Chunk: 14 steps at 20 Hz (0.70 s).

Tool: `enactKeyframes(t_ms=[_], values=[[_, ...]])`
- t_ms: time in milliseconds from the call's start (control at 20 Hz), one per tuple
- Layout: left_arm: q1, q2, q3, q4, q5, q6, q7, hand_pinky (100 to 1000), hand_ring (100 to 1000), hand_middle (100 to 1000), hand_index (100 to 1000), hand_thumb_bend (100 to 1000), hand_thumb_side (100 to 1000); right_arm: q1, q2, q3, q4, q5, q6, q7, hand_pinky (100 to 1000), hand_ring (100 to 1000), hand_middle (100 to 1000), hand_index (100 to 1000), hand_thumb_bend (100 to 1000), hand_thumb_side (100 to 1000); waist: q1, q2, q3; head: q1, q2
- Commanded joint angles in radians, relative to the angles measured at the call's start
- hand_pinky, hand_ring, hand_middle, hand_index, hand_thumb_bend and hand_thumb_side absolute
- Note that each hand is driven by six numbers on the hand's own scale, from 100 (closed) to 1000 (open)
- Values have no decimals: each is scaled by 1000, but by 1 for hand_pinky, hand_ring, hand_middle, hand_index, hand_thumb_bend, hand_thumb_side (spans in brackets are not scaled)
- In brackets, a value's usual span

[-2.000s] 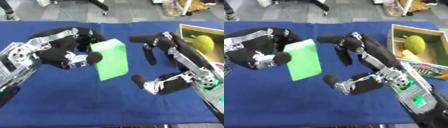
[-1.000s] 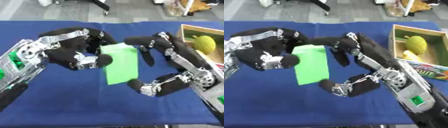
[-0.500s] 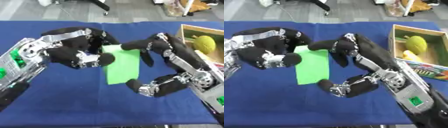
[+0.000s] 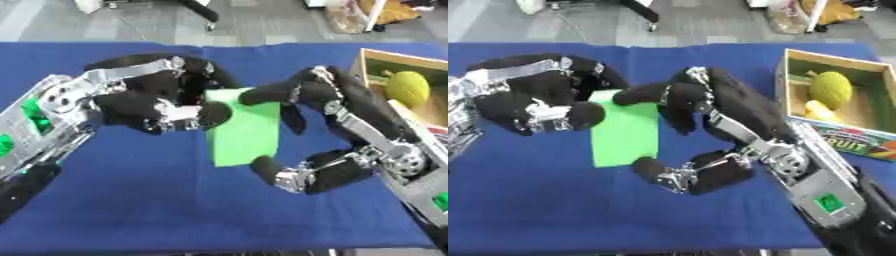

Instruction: Pick up the objects with one hand, pass them to the other hand, and then place them into the box on the other side of the table.

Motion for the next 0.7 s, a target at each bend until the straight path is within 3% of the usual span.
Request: enactKeyframes(t_ms=[50,300,700], values=[[-26,-19,-6,-25,29,-4,-5,671,503,467,619,100,439,-13,-5,-8,-3,31,8,8,189,204,217,899,266,190,17,-32,-1,-3,5],[-35,-23,-3,-25,34,-11,-16,673,506,470,623,100,444,-6,-10,-12,-3,63,6,-7,193,208,225,915,281,183,18,-32,-1,-4,5],[-34,-18,4,-25,24,-18,-16,672,505,468,621,100,438,10,-22,-15,-3,120,1,-6,205,218,245,954,348,255,18,-31,-2,-3,5]])
